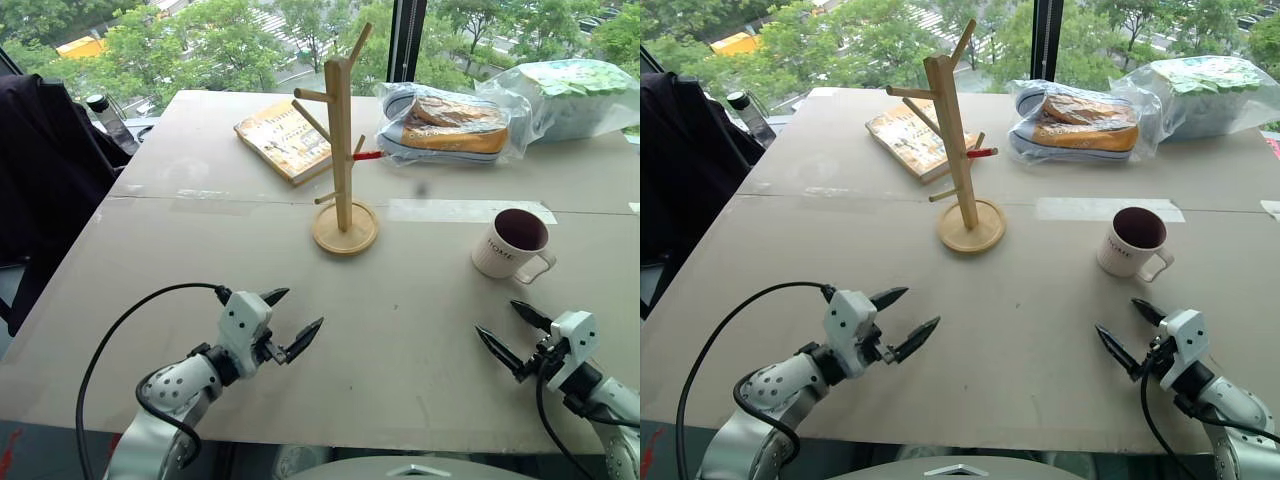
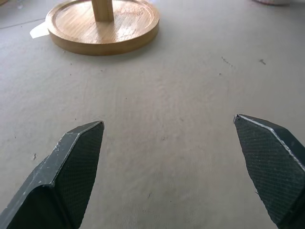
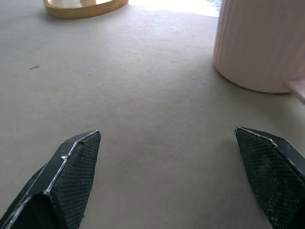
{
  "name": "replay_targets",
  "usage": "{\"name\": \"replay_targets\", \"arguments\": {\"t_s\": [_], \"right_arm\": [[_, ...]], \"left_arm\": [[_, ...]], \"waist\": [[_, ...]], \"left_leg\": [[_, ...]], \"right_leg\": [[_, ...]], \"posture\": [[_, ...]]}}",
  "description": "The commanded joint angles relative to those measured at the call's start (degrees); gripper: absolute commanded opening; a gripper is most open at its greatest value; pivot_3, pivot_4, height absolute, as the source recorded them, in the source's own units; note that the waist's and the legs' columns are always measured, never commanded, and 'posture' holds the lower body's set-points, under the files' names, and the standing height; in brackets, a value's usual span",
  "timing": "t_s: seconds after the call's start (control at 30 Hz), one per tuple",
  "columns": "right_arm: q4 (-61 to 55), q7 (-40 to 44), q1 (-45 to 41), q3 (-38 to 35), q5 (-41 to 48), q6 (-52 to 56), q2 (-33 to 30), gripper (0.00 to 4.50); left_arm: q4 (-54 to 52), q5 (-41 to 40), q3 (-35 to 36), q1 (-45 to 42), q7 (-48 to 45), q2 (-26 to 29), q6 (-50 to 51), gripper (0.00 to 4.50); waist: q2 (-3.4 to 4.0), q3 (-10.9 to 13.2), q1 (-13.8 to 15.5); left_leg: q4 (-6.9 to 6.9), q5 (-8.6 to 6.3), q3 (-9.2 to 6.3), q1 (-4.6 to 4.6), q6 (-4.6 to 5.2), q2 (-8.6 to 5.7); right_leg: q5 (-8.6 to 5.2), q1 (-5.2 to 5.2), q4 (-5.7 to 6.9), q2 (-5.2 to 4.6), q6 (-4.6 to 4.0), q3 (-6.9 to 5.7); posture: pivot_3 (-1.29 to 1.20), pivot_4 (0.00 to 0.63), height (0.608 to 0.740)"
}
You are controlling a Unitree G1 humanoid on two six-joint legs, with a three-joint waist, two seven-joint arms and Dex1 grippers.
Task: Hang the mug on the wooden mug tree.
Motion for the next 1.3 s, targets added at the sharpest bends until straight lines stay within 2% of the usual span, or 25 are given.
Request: {"name": "replay_targets", "arguments": {"t_s": [0.03, 0.27, 0.47, 0.77, 1.17, 1.23, 1.27, 1.3], "right_arm": [[-3.5, -6.1, -0.6, -3.4, 2.4, 2.8, 2.2, 4.47], [-3.8, -13.7, -3.7, -6.6, 0.4, 1.9, 4.7, 4.47], [-2.3, -15.7, -6.3, -7.2, -0.1, 0.8, 5.4, 4.47], [2.7, -12.7, -10.4, -6.8, 0.3, -0.3, 4.7, 4.47], [5.1, -7.5, -12.4, -6.0, 1.2, 0.3, 2.8, 4.47], [5.7, -7.1, -13.1, -5.8, 1.2, 0.4, 2.8, 3.93], [6.1, -6.8, -13.3, -5.7, 1.2, 0.4, 2.8, 3.84], [6.4, -6.7, -13.5, -5.6, 1.1, 0.4, 2.8, 3.31]], "left_arm": [[-4.4, -5.7, 0.2, -6.8, -1.9, 2.6, 7.0, 4.5], [-8.5, -17.3, -1.9, -19.7, -8.7, 7.6, 17.4, 4.5], [-9.7, -24.1, -1.0, -24.8, -13.4, 11.9, 21.6, 4.5], [-9.1, -24.7, -2.4, -31.1, -12.6, 12.3, 23.3, 4.5], [-8.4, -21.0, -2.9, -31.4, -9.8, 10.1, 20.7, 4.5], [-8.4, -20.6, -2.9, -31.4, -9.7, 9.8, 20.3, 4.5], [-8.3, -20.4, -2.9, -31.4, -9.6, 9.7, 20.2, 4.5], [-8.3, -20.2, -2.9, -31.4, -9.5, 9.6, 19.9, 4.5]], "waist": [[-0.01, 0.0, 0.0], [0.08, 0.0, -0.3], [0.12, 0.0, -0.3], [0.11, 0.0, -0.3], [0.13, 0.0, -0.3], [0.13, 0.0, -0.3], [0.13, 0.0, -0.3], [0.13, 0.0, -0.3]], "left_leg": [[0.02, 0.0, -0.02, 0.0, 0.0, 0.0], [0.13, 0.01, 0.08, -0.03, -0.01, -0.01], [0.13, 0.01, 0.05, -0.01, -0.02, 0.04], [0.27, 0.01, 0.06, 0.02, -0.02, 0.03], [0.28, 0.01, 0.04, 0.02, -0.01, 0.04], [0.28, 0.01, 0.04, 0.02, -0.01, 0.04], [0.28, 0.01, 0.05, 0.02, -0.01, 0.04], [0.28, 0.01, 0.05, 0.02, -0.01, 0.04]], "right_leg": [[0.04, 0.0, 0.02, 0.03, 0.06, -0.02], [0.12, -0.01, 0.03, 0.08, 0.22, 0.07], [0.12, -0.01, 0.09, 0.24, 0.21, 0.07], [0.12, 0.09, 0.09, 0.29, 0.22, 0.1], [0.13, 0.09, 0.1, 0.31, 0.22, 0.1], [0.13, 0.09, 0.1, 0.31, 0.22, 0.1], [0.13, 0.09, 0.1, 0.31, 0.22, 0.11], [0.13, 0.09, 0.1, 0.31, 0.22, 0.11]], "posture": [[0.0, 0.15, 0.74], [0.0, 0.15, 0.74], [0.0, 0.15, 0.74], [0.0, 0.15, 0.74], [0.0, 0.15, 0.74], [0.0, 0.15, 0.74], [0.0, 0.15, 0.74], [0.0, 0.15, 0.74]]}}
